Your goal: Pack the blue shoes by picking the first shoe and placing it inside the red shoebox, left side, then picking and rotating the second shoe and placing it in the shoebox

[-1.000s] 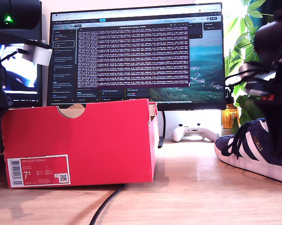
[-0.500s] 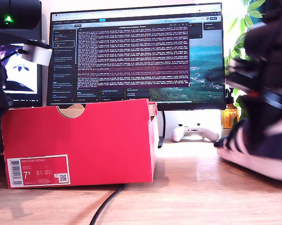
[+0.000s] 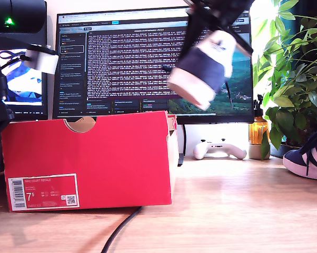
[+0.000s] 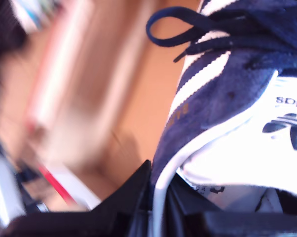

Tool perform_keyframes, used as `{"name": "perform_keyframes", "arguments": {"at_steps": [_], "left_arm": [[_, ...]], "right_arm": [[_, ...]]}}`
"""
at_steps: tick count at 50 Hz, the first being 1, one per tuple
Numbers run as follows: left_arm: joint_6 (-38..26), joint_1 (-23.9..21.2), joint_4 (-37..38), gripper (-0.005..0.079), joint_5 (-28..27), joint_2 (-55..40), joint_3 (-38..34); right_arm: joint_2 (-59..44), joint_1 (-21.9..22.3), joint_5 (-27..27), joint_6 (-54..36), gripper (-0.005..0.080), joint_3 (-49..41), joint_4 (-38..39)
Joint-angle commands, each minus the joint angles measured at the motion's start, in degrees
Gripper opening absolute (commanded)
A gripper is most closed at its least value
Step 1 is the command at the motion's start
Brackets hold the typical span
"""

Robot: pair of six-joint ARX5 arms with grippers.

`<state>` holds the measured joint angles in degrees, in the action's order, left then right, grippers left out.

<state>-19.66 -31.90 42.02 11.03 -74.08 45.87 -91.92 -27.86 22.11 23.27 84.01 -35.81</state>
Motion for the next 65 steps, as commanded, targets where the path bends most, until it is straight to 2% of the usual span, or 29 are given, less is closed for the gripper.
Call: {"name": "perform_keyframes", "arguments": {"at_steps": [1,15,32,55,65], "left_arm": [[0.4,-0.3,-0.1,-0.0018,-0.1,-0.5,0.0],[0.4,-0.3,-0.1,-0.0018,-0.1,-0.5,0.0],[0.4,-0.3,-0.7,-0.0018,-0.1,-0.5,0.0],[0.4,-0.3,-1.2,-0.0018,0.0,-0.5,0.0],[0.4,-0.3,-1.4,-0.0018,0.0,-0.5,0.0]], "right_arm": [[-0.2,-1.9,0.3,2.2,-0.0013,1.2,4.6],[-3.2,-6.8,0.2,10.3,-0.0013,1.2,14.9],[-8.7,-9.6,0.1,15.7,-0.0013,1.4,22.9],[-17.7,-14.6,0.2,16.4,-0.0013,6.4,23.6],[-18.3,-15.4,-4.2,15.7,-0.0013,6.4,22.8]]}}
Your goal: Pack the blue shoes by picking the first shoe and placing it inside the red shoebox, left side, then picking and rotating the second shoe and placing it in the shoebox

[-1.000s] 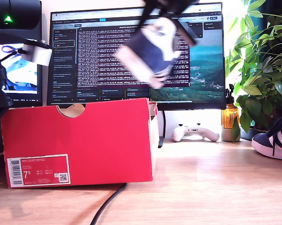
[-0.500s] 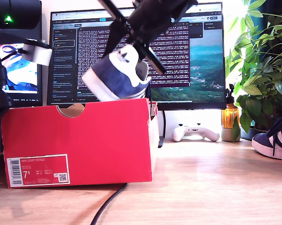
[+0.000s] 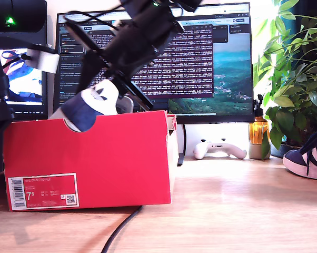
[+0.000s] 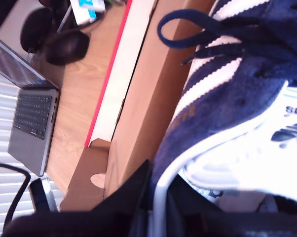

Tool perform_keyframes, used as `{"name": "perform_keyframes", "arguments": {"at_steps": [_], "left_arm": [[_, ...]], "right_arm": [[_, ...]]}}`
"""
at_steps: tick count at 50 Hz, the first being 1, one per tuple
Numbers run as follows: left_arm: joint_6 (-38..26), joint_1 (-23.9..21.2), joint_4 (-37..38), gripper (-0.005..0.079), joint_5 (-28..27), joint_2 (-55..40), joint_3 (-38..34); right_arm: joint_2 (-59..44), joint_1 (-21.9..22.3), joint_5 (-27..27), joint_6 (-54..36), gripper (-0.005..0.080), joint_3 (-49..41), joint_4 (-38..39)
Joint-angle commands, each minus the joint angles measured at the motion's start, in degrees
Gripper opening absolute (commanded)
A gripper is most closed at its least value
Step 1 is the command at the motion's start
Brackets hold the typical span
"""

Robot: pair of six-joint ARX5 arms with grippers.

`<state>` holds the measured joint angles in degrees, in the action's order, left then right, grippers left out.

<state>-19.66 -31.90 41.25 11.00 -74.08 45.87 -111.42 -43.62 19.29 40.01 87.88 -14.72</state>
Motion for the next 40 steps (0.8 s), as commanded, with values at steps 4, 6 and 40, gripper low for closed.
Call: {"name": "perform_keyframes", "arguments": {"at_steps": [4,6,40], "left_arm": [[0.4,-0.3,-0.6,-0.0018,0.0,-0.5,0.0],[0.4,-0.3,-0.6,-0.0018,0.0,-0.5,0.0],[0.4,-0.3,-0.5,-0.0018,0.0,-0.5,0.0]], "right_arm": [[1.2,0.4,-3.0,-1.0,-0.0013,2.6,1.0],[1.0,0.4,-3.3,-1.1,-0.0013,2.6,0.9],[-3.8,-2.5,-6.0,0.3,-0.0013,2.6,1.4]]}}
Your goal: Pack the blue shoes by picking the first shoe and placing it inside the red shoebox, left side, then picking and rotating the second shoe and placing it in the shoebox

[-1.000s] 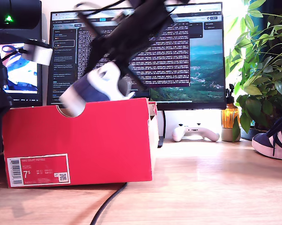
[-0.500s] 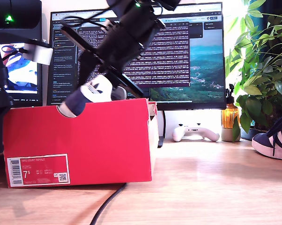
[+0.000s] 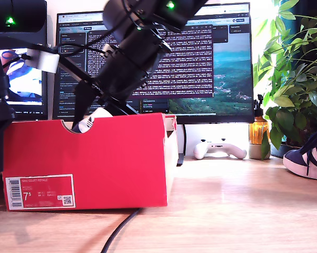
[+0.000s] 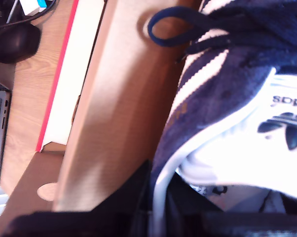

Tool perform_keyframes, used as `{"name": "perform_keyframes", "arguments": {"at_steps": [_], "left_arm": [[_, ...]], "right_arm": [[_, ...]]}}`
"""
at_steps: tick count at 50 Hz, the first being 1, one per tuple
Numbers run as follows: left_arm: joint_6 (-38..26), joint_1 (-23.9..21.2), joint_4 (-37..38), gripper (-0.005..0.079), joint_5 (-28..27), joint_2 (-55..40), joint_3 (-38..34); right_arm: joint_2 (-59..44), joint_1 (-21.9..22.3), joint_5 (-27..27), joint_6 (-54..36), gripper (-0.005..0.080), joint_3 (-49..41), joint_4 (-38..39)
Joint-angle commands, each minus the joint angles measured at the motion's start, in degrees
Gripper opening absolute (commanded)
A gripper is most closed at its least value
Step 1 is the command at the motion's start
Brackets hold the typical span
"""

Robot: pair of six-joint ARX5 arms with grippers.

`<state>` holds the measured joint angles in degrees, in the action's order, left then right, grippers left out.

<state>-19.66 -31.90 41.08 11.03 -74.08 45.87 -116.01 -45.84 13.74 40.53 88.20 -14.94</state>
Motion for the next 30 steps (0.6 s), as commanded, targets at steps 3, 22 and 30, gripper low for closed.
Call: {"name": "perform_keyframes", "arguments": {"at_steps": [3,22,30], "left_arm": [[0.4,-0.3,-0.2,-0.0018,0.0,-0.5,0.0],[0.4,-0.3,-0.2,-0.0018,0.0,-0.5,0.0],[0.4,-0.3,-0.2,-0.0018,-0.1,-0.5,0.0]], "right_arm": [[0.7,-0.3,-0.9,-0.2,-0.0013,2.2,1.8],[0.7,-0.3,1.4,0.0,0.0251,2.3,2.0],[0.7,-0.1,2.1,0.0,0.0251,2.4,2.1]]}}
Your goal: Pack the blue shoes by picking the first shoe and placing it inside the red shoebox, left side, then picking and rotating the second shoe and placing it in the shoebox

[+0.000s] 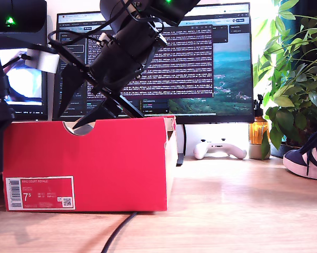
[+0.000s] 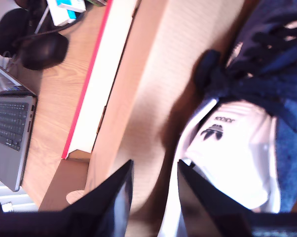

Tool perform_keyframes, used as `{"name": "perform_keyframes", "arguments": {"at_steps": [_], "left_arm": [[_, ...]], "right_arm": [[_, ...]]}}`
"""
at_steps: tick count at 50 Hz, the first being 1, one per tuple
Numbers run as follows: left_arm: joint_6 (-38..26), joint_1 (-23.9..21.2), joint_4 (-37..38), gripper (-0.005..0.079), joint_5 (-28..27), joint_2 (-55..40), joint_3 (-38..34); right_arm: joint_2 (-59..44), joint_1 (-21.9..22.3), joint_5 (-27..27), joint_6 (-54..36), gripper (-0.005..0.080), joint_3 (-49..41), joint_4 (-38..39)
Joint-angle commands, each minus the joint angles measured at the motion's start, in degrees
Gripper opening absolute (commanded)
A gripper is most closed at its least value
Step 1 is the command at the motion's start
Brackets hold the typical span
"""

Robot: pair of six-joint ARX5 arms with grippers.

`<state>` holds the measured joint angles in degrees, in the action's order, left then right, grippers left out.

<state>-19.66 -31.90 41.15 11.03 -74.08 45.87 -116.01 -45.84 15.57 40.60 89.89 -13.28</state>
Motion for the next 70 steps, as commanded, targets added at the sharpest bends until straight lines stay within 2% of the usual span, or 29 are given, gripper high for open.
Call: {"name": "perform_keyframes", "arguments": {"at_steps": [1,7,18,25,37,42,49,52,53,58,66,70], "left_arm": [[0.4,-0.3,-0.3,-0.0017,-0.1,-0.5,0.0],[0.4,-0.3,-0.3,-0.0016,-0.1,-0.5,0.0],[0.4,-0.3,-0.7,-0.0016,-0.3,-0.5,0.0],[0.4,-0.3,-0.8,-0.0016,-0.3,-0.5,0.0],[0.4,-0.3,-0.8,-0.0016,-0.3,-0.5,0.0],[0.4,-0.3,-0.8,-0.0016,-0.3,-0.5,0.0],[0.4,-0.3,-0.8,-0.0016,-0.3,-0.5,0.0],[0.4,-0.3,-0.8,-0.0016,-0.3,-0.5,0.0],[0.4,-0.3,-0.8,-0.0016,-0.3,-0.5,0.0],[0.4,-0.3,-1.0,-0.0016,-0.3,-0.5,0.0],[0.4,-0.3,-1.0,-0.0016,-0.3,-0.5,0.0],[0.4,-0.3,-1.0,-0.0016,-0.3,-0.5,0.0]], "right_arm": [[0.7,0.0,0.5,-0.1,0.0251,1.0,0.3],[0.8,1.2,2.1,-0.1,0.0251,4.0,-2.1],[0.8,5.2,1.8,-6.4,0.0251,14.0,-15.6],[0.8,9.5,1.9,-6.3,0.0251,17.4,-22.9],[0.9,17.7,2.7,-5.0,0.0250,17.7,-38.5],[2.3,19.5,-1.9,-3.8,0.0250,17.7,-44.6],[4.7,20.6,-14.9,1.0,0.0250,17.7,-53.8],[5.3,21.1,-19.3,5.9,0.0250,17.7,-57.5],[5.5,21.3,-22.2,7.7,0.0250,17.7,-59.2],[5.6,22.9,-28.0,13.6,0.0250,17.6,-65.0],[6.6,25.1,-28.7,16.7,0.0262,17.6,-65.0],[7.2,26.1,-29.3,18.1,0.0314,17.5,-65.2]]}}
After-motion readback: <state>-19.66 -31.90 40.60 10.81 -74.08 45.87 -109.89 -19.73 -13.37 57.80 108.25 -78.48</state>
